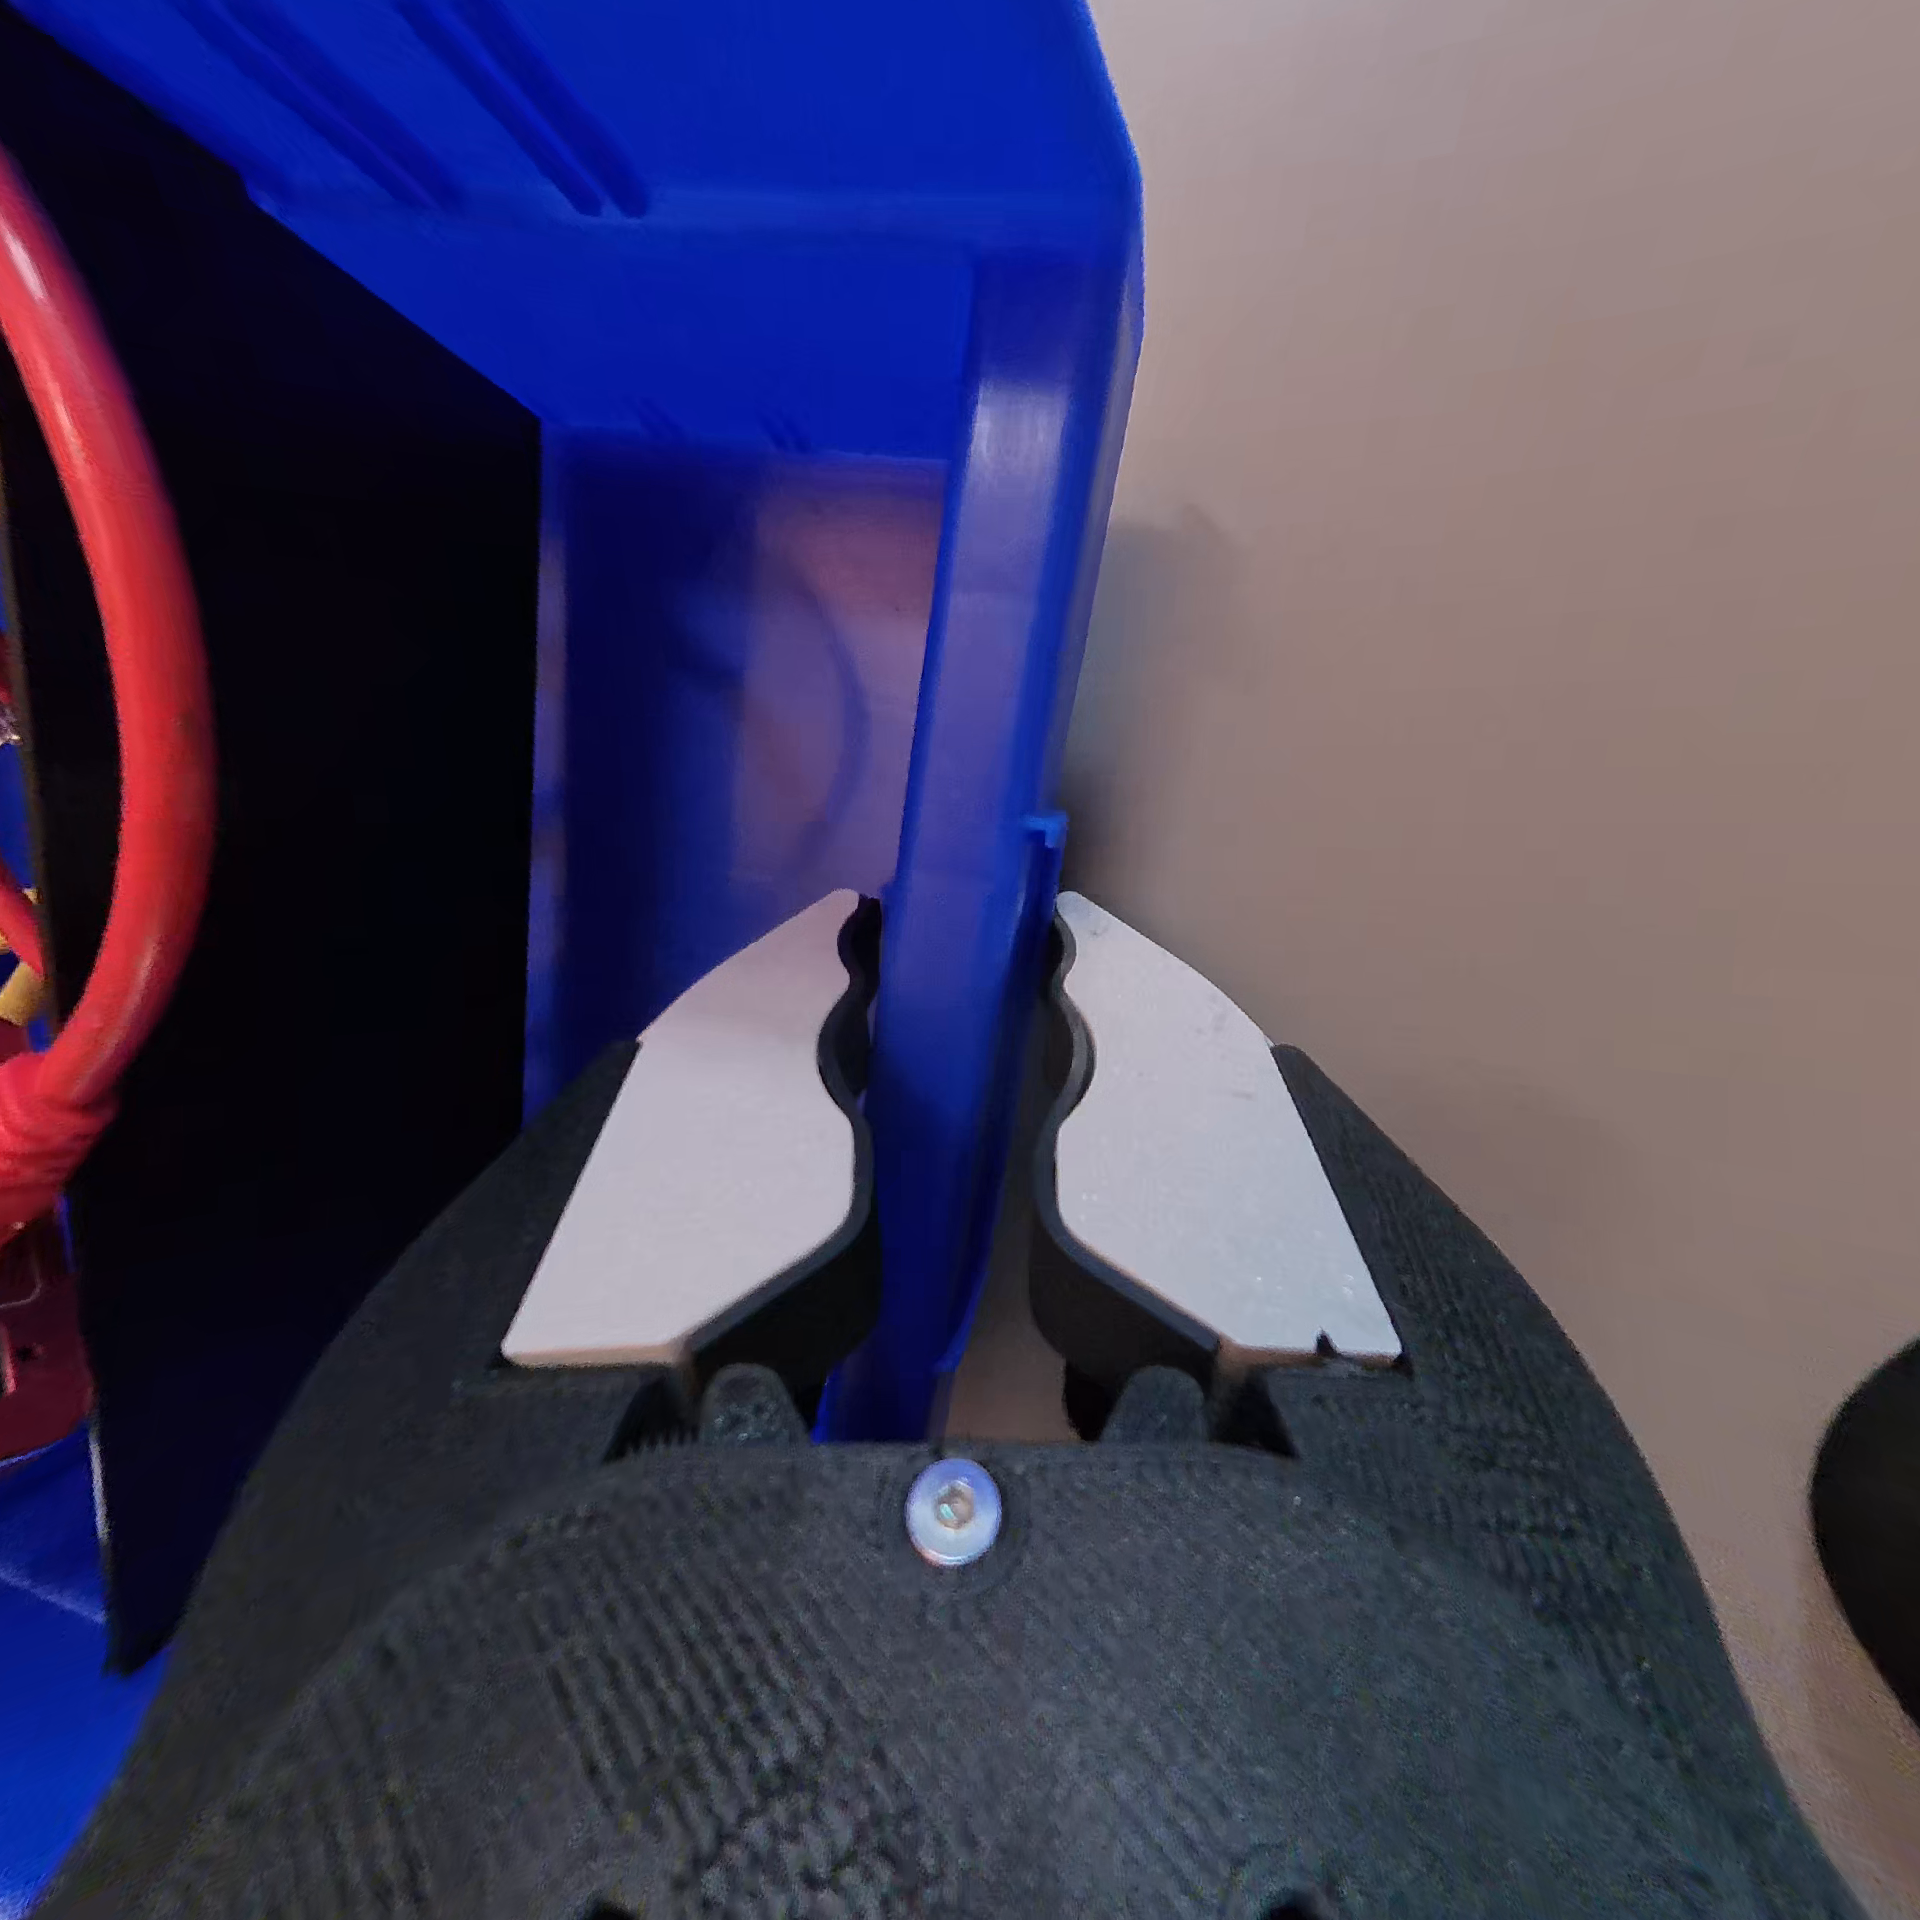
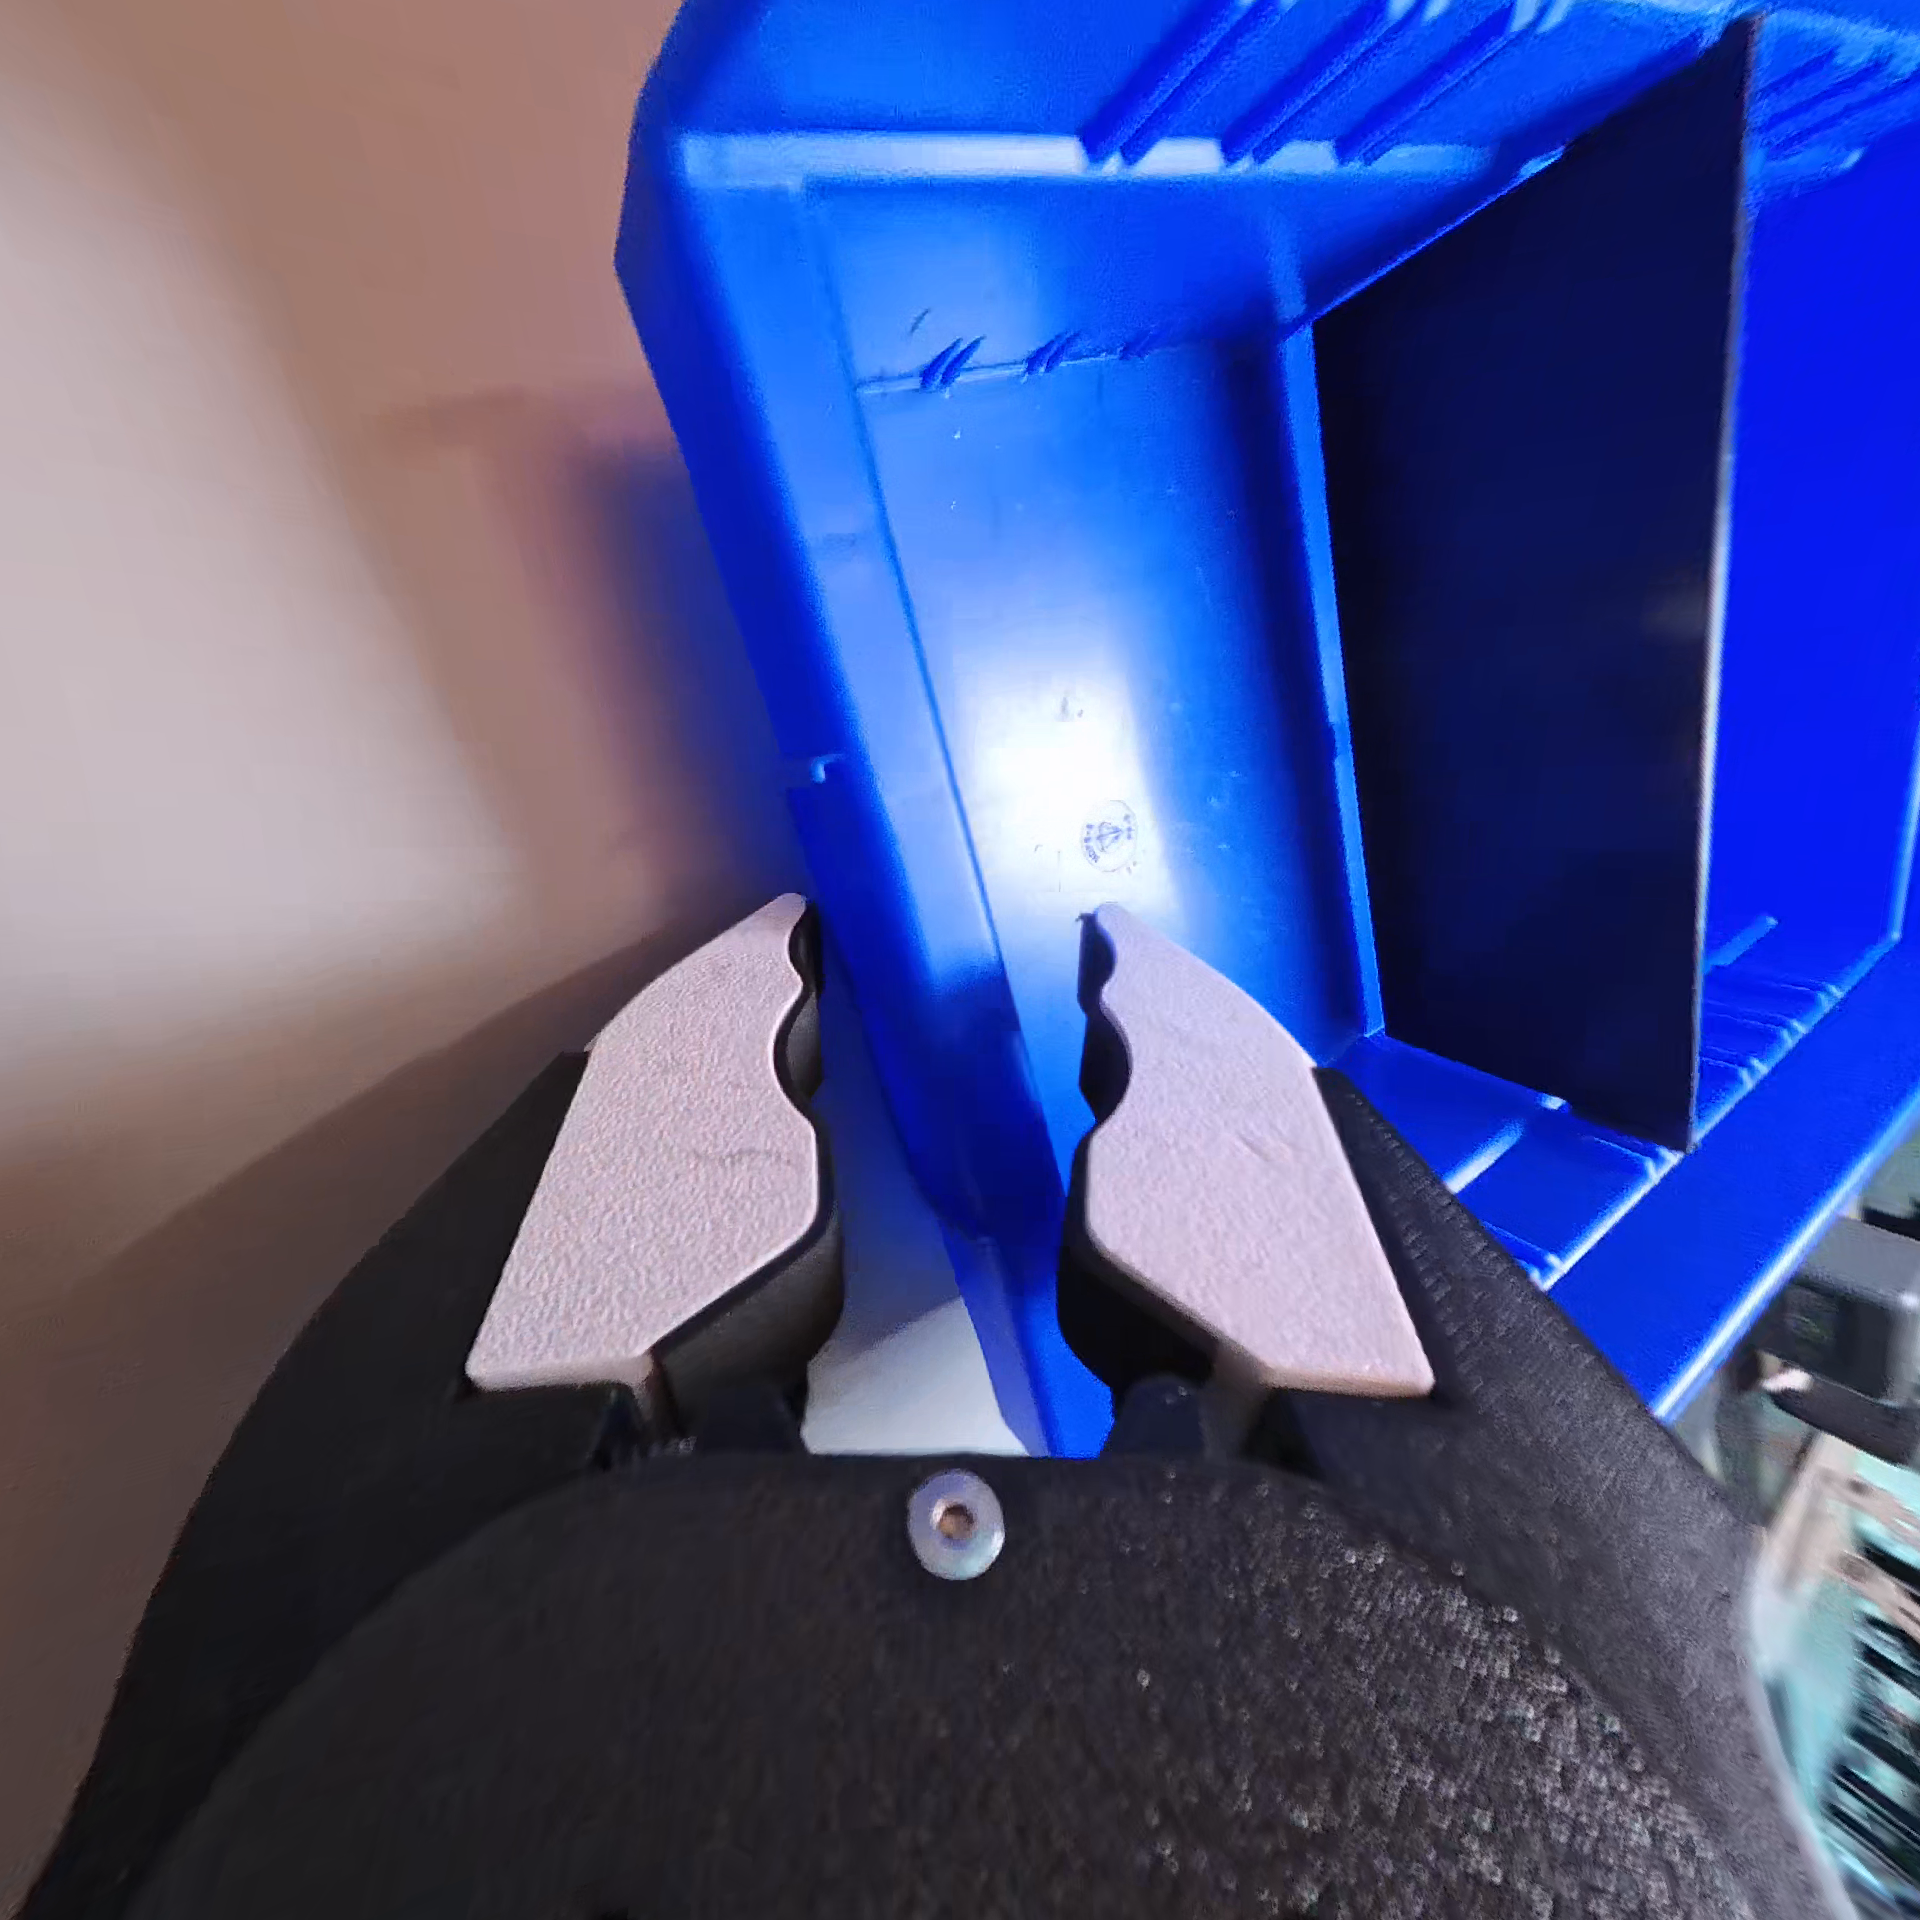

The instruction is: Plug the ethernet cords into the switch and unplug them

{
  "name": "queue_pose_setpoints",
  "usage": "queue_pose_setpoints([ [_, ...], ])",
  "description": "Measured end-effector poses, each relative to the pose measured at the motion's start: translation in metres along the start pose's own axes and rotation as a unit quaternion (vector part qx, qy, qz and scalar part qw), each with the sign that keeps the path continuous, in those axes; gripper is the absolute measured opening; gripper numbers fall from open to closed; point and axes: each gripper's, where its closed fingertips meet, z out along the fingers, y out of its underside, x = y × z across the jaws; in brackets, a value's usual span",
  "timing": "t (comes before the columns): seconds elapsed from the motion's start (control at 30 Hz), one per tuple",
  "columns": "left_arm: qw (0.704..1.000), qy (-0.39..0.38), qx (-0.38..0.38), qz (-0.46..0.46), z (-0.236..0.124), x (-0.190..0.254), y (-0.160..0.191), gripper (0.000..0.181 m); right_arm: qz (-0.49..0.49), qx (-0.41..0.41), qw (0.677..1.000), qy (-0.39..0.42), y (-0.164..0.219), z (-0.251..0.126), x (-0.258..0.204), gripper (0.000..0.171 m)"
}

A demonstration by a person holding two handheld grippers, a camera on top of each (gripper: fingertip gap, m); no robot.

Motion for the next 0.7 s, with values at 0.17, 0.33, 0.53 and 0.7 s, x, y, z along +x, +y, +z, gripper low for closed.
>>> queue_pose_setpoints([
  [0.17,0.999,-0.026,0.028,-0.006,0.001,-0.019,-0.006,0.040,0.123,0.184,0.975,-0.026,-0.046,-0.051,0.004,0.047],
  [0.33,0.984,-0.030,0.167,-0.052,-0.038,-0.020,-0.033,0.041,0.192,0.336,0.922,-0.015,-0.077,-0.101,0.000,0.046],
  [0.53,0.917,-0.085,0.362,-0.142,-0.135,-0.068,-0.048,0.038,0.200,0.398,0.895,-0.014,-0.100,-0.110,-0.018,0.045],
  [0.7,0.772,-0.156,0.583,-0.201,-0.260,-0.119,-0.042,0.010,0.185,0.396,0.899,-0.032,-0.108,-0.099,-0.035,0.044],
])
